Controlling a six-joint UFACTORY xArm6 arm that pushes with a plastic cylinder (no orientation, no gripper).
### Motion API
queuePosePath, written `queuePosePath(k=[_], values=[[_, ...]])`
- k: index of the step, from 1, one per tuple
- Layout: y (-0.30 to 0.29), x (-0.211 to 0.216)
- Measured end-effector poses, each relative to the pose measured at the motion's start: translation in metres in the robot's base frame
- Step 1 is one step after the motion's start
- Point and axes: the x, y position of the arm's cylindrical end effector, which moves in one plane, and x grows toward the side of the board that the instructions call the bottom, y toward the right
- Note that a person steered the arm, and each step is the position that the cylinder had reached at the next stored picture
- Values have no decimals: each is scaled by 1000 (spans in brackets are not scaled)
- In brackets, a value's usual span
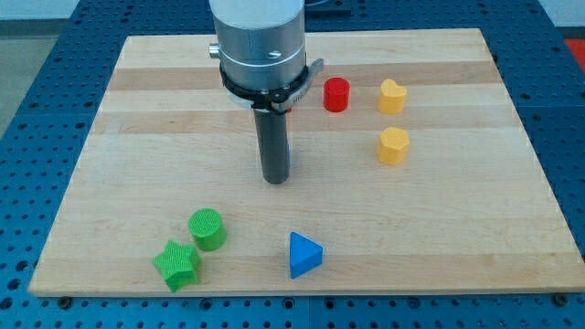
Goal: Move the blue triangle bottom of the yellow hexagon
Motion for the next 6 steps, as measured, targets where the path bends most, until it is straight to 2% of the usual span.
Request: queuePosePath(k=[1,2,4,5,6], values=[[-36,4],[-102,-9],[-147,-10],[-194,-7],[-194,-7]])
